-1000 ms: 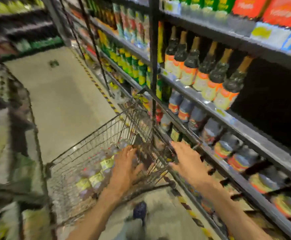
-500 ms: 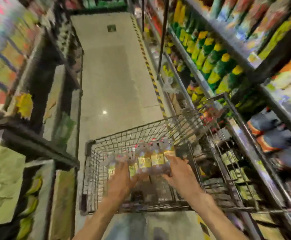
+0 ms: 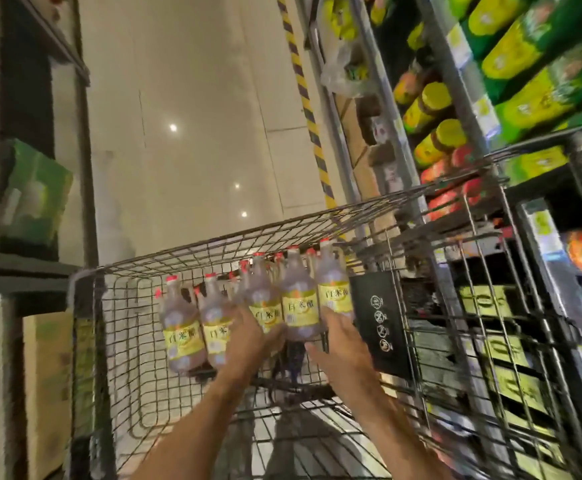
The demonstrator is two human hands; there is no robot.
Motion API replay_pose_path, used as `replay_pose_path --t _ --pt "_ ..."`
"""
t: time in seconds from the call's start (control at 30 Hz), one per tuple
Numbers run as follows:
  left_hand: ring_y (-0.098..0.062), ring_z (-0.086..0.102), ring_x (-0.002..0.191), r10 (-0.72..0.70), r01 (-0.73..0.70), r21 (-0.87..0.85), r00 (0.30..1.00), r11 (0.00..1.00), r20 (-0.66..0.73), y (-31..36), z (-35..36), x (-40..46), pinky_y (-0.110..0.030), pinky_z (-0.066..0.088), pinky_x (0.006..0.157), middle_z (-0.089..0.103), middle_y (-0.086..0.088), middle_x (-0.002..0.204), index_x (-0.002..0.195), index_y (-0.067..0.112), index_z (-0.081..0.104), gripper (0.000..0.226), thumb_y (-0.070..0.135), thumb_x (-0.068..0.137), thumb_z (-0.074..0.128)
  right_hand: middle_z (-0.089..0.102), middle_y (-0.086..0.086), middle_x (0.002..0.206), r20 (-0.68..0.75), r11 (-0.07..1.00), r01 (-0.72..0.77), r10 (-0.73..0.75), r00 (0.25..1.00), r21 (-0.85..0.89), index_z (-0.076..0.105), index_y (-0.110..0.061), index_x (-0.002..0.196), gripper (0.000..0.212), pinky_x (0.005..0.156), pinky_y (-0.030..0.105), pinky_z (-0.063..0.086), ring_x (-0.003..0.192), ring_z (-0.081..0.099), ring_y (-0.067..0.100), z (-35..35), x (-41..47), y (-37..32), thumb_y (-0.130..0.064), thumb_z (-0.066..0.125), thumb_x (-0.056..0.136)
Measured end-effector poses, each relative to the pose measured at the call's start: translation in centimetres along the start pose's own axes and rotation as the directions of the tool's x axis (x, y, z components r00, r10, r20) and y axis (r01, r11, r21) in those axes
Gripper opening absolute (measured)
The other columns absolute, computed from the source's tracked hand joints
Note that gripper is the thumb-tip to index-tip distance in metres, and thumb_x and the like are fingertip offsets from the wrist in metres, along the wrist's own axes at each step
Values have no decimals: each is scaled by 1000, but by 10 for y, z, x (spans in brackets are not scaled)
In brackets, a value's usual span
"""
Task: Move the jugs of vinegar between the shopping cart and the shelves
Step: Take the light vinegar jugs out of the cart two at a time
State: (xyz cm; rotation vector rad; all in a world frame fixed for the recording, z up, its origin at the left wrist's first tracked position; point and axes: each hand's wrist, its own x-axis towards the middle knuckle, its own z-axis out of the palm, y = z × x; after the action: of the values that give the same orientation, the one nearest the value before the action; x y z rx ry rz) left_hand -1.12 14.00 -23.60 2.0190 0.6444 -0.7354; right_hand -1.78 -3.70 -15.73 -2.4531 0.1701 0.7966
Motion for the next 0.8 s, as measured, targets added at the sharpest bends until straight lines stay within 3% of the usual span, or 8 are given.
replay_pose_path --t 0.07,0.13,0.27,0.4,0.5,0.63,0.73,0.8 --pt "-25 57 117 -59 54 -113 997 992 -45 0 10 17 -46 54 95 52 -2 136 155 13 10 112 51 78 81 54 -9 133 -13 999 -39 39 999 -18 43 -32 146 61 92 31 47 121 54 15 11 20 11 -31 73 92" --pt "-25 65 100 -126 113 -165 990 980 -71 -2 19 29 -41 58 79 62 -7 124 150 15 17 106 50 74 82 59 -9 125 -3 997 -74 74 997 -7 47 -33 138 57 86 33 51 115 58 14 23 38 20 -32 77 89" --pt "-13 63 87 -160 146 -135 983 980 -93 -7 24 38 -12 48 62 59 4 104 132 10 35 77 24 78 88 58 -2 134 25 994 -113 113 993 2 44 -26 142 64 92 43 52 122 56 21 39 62 39 -42 76 88" --pt "-16 62 96 -165 144 -164 978 976 -123 -3 4 21 -23 47 80 64 -7 114 130 9 44 78 27 71 92 61 -3 121 43 985 -170 169 985 34 49 -26 133 63 81 46 56 110 61 21 46 75 39 -51 77 83" --pt "12 62 80 -112 75 -212 979 974 -171 -15 -9 0 0 41 70 62 10 97 108 25 48 57 20 72 91 60 7 127 32 974 -224 223 974 34 44 -15 143 70 89 44 55 115 61 28 58 85 24 -44 75 87" --pt "-18 60 98 -150 95 -257 968 962 -204 -35 -22 -23 -21 43 78 56 3 113 129 18 37 79 28 72 91 48 15 139 -81 948 -319 316 945 -21 35 -7 145 86 101 37 42 127 46 31 80 92 -1 -49 77 84" --pt "-7 58 85 -155 99 -251 964 963 -215 -56 -24 -26 -5 42 64 58 4 105 127 18 37 73 19 75 89 40 23 145 -101 912 -407 400 911 -51 35 -3 140 100 109 45 38 133 38 38 95 103 -8 -56 84 72" --pt "8 53 80 -149 96 -243 967 965 -209 -66 -26 -30 0 42 61 55 15 97 126 22 36 72 17 76 88 37 26 144 -35 887 -457 459 888 66 36 -1 140 107 104 46 45 133 39 40 109 113 -6 -59 87 65"
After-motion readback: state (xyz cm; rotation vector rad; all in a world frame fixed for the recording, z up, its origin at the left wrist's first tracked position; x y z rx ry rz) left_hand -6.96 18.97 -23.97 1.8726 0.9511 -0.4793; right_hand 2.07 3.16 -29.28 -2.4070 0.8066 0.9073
